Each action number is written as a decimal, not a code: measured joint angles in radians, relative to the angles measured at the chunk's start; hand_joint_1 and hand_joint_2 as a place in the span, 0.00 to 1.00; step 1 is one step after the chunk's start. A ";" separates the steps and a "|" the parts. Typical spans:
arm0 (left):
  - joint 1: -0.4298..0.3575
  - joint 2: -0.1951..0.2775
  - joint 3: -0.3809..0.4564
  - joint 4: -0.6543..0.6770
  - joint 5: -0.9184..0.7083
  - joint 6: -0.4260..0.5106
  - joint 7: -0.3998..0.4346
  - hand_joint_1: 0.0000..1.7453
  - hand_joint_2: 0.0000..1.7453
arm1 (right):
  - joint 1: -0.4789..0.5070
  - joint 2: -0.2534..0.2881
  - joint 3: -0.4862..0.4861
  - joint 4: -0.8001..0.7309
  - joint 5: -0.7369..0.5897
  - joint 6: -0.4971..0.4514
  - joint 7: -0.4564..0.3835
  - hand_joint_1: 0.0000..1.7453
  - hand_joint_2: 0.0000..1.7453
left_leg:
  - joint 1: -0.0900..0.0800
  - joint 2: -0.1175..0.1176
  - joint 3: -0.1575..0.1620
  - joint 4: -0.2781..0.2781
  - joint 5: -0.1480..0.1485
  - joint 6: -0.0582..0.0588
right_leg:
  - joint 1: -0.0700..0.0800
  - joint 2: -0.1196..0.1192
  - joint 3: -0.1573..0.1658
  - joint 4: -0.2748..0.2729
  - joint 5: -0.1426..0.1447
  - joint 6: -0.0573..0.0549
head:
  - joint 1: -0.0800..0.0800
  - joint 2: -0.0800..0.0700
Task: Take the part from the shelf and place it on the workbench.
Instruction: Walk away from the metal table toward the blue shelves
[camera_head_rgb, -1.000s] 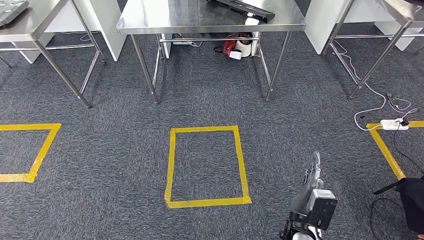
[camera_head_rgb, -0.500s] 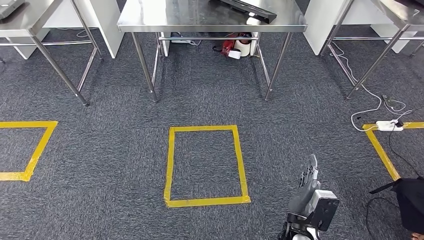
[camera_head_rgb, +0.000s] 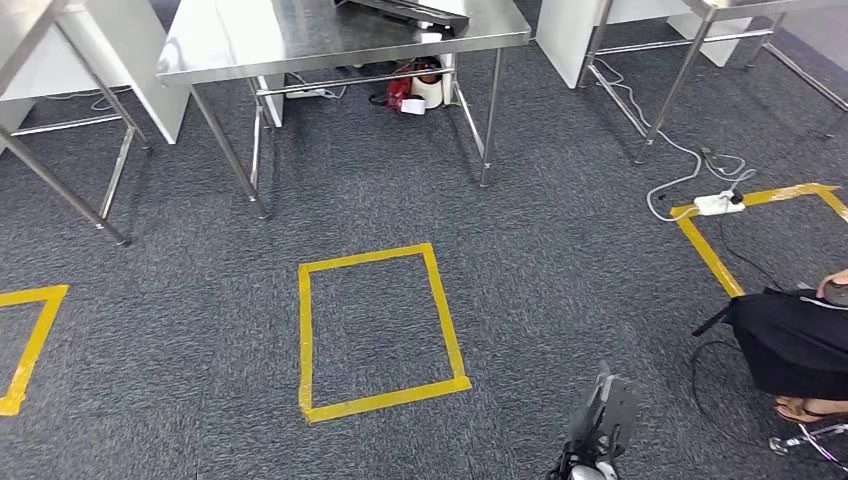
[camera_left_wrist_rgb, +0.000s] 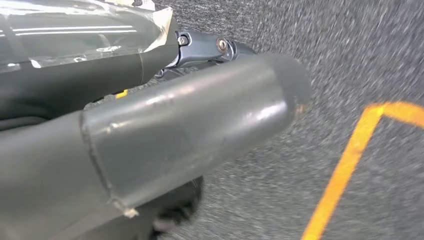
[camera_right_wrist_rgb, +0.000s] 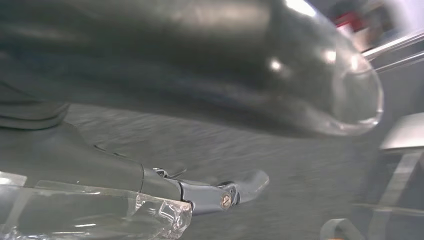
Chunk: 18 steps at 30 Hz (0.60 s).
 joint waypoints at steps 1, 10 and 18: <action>0.000 0.000 0.000 0.000 0.000 0.002 0.000 0.00 0.00 | -0.007 0.005 -0.006 0.050 -0.002 0.000 -0.004 0.00 0.00 | -0.004 -0.007 -0.026 0.067 -0.029 0.005 | 0.006 0.011 -0.004 0.000 0.002 -0.003 | -0.002 0.000; -0.004 0.001 -0.001 0.001 0.001 0.004 -0.010 0.00 0.00 | -0.054 0.026 -0.011 0.305 0.119 -0.047 0.129 0.00 0.00 | -0.034 -0.075 0.123 -0.181 0.079 0.079 | 0.023 0.113 -0.019 -0.002 0.012 0.010 | 0.000 0.000; 0.001 -0.006 -0.002 0.001 -0.007 -0.002 -0.021 0.00 0.00 | -0.024 0.021 0.003 0.422 0.044 0.112 0.246 0.00 0.00 | -0.029 0.030 0.139 -0.227 0.099 0.084 | 0.014 0.013 -0.162 0.279 -0.104 0.034 | 0.011 0.000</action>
